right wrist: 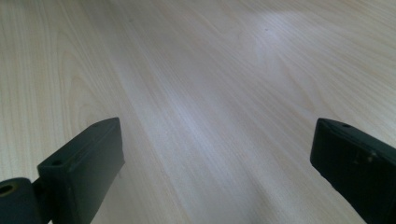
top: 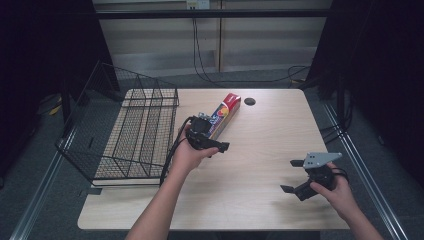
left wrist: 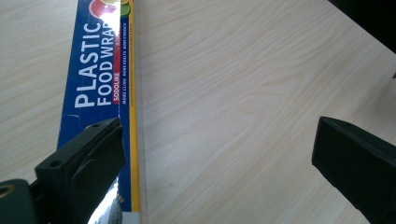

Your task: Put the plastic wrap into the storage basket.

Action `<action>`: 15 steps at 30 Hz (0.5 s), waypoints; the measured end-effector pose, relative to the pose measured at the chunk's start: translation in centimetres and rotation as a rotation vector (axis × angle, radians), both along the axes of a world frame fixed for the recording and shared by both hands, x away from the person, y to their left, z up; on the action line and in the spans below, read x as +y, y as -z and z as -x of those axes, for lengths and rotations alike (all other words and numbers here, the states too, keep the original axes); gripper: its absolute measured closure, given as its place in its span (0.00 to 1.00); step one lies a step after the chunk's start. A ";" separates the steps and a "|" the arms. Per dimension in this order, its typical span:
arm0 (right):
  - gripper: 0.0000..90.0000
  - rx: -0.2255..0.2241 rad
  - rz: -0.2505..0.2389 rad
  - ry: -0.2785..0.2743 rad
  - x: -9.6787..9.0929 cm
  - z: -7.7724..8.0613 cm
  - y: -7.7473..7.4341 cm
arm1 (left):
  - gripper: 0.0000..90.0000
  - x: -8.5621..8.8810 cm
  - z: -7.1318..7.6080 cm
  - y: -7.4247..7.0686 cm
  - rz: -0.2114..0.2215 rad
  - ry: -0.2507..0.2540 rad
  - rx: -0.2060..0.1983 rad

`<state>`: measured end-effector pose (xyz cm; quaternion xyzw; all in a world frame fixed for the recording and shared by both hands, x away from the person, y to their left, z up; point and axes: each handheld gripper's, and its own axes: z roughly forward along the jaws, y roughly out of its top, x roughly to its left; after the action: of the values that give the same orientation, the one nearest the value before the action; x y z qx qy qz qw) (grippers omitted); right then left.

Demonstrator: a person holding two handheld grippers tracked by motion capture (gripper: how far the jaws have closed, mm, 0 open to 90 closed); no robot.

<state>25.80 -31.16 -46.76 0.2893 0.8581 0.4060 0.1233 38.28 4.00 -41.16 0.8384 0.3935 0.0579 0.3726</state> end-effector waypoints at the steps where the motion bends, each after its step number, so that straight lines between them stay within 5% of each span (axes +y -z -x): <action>1: 0.03 0.000 -0.002 -0.002 0.0 0.0 0.0 | 0.03 0.0 -0.4 0.1 0.002 0.002 0.000; 9: 0.03 0.006 -0.003 -0.012 0.2 0.0 0.0 | 0.06 -0.2 -1.7 1.1 0.004 -0.041 0.002; 15: 0.03 -0.002 0.003 -0.016 0.3 0.0 0.0 | 0.07 -0.6 -3.0 1.5 -0.044 -0.062 -0.009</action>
<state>25.81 -30.91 -46.80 0.2816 0.8609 0.4060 0.1212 41.32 3.42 -42.63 0.8336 0.4163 0.0818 0.3537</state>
